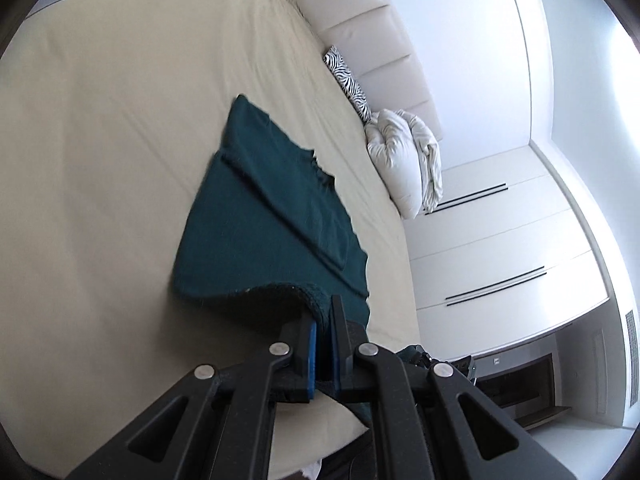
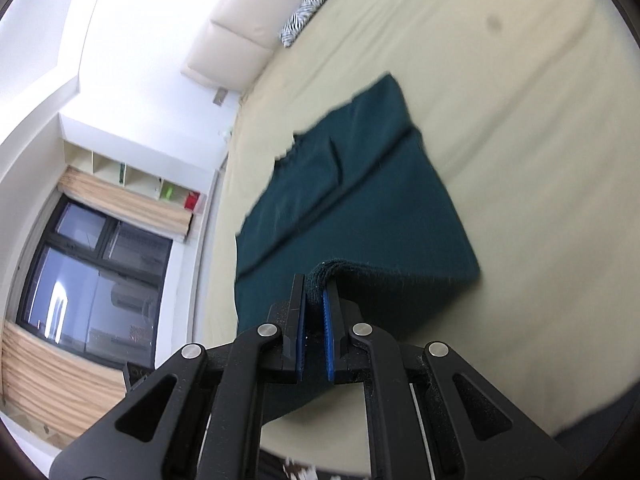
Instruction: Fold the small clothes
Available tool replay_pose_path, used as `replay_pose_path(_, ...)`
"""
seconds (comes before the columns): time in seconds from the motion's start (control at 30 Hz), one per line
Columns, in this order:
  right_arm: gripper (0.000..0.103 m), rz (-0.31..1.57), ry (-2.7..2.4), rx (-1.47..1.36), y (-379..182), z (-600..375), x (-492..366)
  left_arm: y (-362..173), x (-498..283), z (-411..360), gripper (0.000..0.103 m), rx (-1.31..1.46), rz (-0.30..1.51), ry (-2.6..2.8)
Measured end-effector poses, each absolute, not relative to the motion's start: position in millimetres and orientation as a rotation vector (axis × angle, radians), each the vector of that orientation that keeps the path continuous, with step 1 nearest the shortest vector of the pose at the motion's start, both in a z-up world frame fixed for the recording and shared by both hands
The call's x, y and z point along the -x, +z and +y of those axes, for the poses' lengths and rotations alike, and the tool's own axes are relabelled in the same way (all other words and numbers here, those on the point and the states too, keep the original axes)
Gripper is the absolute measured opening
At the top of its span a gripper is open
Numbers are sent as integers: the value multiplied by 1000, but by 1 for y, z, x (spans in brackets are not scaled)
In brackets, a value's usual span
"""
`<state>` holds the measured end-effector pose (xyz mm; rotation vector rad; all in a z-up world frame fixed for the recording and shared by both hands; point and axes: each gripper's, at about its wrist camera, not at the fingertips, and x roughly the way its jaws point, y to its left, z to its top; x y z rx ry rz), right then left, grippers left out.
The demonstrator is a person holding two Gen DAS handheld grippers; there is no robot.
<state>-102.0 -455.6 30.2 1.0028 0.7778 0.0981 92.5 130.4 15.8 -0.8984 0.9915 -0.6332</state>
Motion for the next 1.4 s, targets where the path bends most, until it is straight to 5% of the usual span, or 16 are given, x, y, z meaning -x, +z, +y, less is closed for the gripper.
replay_pose_path(0.5,6,687,-4,-940,38,-506,-82,23,-263,91,6,897,930,-563)
replay_pose_path(0.87,7,756,-130,-908,-17,-535,-180,-44,-368,68,7,858,1009,-423)
replay_pose_path(0.93,9,805,-155,-888,-32,-537,-195,-63,-376,71,9,864,1044,-389)
replay_pose_path(0.97,9,838,-175,-871,-39,-538,-202,-69,-375,73,23,857,1061,-375)
replay_pose_path(1.0,13,848,-179,-863,-44,-538,-204,-71,-373,74,42,853,1058,-361)
replay_pose_path(1.07,29,825,-168,-875,-46,-540,-203,-65,-363,80,56,851,1016,-359)
replay_pose_path(1.13,62,779,-188,-883,-43,-542,-194,-56,-352,86,65,832,997,-346)
replay_pose_path(1.4,68,751,-176,-751,-13,-520,-157,-16,-290,64,65,610,892,-389)
